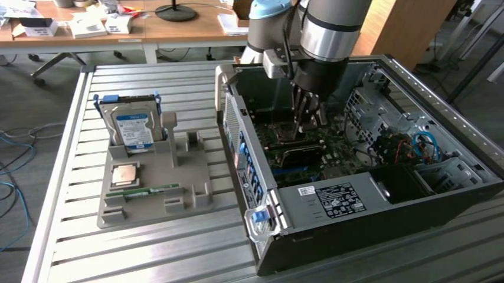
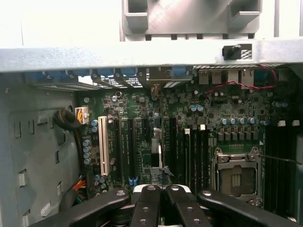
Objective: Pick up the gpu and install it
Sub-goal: 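Press down on the gpu until it lock into place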
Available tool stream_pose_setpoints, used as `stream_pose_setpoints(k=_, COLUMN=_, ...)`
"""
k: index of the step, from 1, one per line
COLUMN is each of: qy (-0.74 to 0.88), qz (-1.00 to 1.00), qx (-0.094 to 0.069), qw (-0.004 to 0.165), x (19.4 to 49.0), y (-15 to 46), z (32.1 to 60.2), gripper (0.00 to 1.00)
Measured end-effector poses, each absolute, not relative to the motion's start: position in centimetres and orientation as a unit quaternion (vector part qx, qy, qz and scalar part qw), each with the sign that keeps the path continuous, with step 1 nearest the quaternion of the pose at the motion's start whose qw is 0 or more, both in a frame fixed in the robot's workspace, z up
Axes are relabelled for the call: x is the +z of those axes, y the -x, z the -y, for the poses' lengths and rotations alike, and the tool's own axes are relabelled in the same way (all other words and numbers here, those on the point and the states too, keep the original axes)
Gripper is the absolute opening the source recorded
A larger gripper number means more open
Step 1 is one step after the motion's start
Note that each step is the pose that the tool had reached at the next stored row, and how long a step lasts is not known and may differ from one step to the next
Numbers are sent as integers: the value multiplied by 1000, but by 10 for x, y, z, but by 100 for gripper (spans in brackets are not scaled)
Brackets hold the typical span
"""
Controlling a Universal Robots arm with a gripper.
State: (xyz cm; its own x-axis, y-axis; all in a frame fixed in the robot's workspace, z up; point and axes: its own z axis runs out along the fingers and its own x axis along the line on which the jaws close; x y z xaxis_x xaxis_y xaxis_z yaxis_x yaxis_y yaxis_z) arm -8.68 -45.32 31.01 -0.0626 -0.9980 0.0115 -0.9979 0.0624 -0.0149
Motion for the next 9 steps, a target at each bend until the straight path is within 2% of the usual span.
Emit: stream_pose_setpoints(k=9, qy=683, qz=-730, qx=-10, qw=1, x=298, y=87, z=453, gripper=11)
